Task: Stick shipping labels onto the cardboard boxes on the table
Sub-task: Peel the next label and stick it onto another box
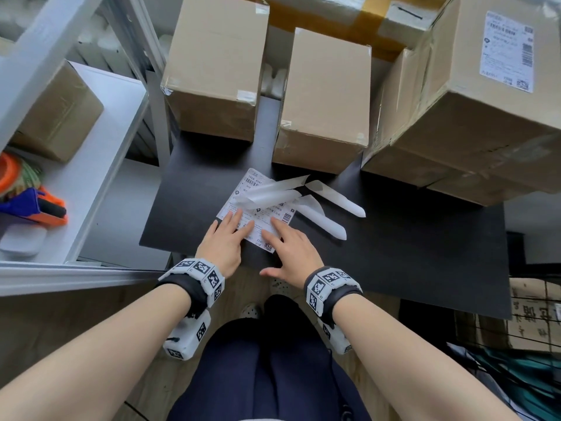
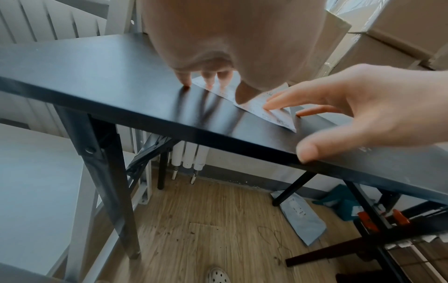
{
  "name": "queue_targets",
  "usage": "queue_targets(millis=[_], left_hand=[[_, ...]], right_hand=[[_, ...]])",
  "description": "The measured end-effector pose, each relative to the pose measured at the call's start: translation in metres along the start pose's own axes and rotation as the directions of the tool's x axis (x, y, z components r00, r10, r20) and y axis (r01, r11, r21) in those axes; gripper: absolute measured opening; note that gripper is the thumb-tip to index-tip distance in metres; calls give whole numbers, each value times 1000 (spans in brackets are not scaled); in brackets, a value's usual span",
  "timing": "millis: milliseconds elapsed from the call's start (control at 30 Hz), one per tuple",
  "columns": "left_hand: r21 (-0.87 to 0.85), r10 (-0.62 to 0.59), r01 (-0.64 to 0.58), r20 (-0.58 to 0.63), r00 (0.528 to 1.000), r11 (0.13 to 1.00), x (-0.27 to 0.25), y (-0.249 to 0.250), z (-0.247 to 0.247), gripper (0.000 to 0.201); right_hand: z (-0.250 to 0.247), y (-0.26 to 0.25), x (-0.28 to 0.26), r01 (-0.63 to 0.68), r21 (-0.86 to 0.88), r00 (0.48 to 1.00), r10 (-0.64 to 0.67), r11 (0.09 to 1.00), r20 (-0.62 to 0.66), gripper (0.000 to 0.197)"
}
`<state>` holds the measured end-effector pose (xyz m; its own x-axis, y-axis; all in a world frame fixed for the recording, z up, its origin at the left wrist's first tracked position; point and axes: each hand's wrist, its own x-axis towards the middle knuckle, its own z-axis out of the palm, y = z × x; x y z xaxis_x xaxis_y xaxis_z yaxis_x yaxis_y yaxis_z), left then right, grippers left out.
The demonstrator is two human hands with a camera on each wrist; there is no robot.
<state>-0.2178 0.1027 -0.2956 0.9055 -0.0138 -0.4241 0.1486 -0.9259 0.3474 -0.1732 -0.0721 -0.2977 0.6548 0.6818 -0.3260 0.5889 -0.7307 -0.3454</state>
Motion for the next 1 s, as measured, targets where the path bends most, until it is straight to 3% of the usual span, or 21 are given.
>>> queue_targets(millis=[100, 200, 300, 400, 533, 633, 733, 800, 867, 933, 1000], left_hand=[[-10, -11, 11, 9, 1000, 1000, 1, 0, -1, 69], [-5, -15, 15, 23, 1000, 1000, 1, 0, -3, 69], [-5, -21, 21, 41, 999, 1000, 2, 2, -6, 65], [-49, -29, 31, 43, 999, 998, 4, 4, -8, 62], [-258, -82, 62, -69, 994, 964, 5, 12, -20, 44], [-421, -246, 193, -76, 966, 886, 3, 21, -38, 42], [-490, -397, 313, -76, 915, 814, 8, 25, -56, 45], [-474, -404, 311, -104, 909, 824, 13, 31, -70, 40], [-518, -339, 235, -114, 934, 822, 17, 41, -84, 35], [-670, -296, 160, -92, 951, 724, 21, 53, -98, 36], [-838, -311, 132, -46, 949, 529, 23, 64, -113, 38]], right_hand=[[8, -1, -7, 29, -75, 999, -27, 997, 30, 86], [16, -5, -9, 96, -140, 994, -104, 985, -46, 78], [19, -6, -13, 163, -190, 970, -193, 968, -151, 49], [16, -8, -14, 155, -159, 961, -186, 975, -203, 10], [-3, -11, -6, 53, 48, 978, -42, 997, -206, 19], [-30, -11, -3, -89, 191, 967, 131, 978, -220, 26], [-57, -13, 0, -98, 264, 954, 166, 960, -249, 29], [-74, -12, 4, -110, 307, 953, 188, 945, -237, 30], [-90, -9, 11, -129, 346, 955, 210, 929, -208, 29], [-105, -7, 18, -119, 384, 955, 211, 916, -209, 29], [-118, -6, 23, -98, 435, 952, 211, 895, -220, 29]])
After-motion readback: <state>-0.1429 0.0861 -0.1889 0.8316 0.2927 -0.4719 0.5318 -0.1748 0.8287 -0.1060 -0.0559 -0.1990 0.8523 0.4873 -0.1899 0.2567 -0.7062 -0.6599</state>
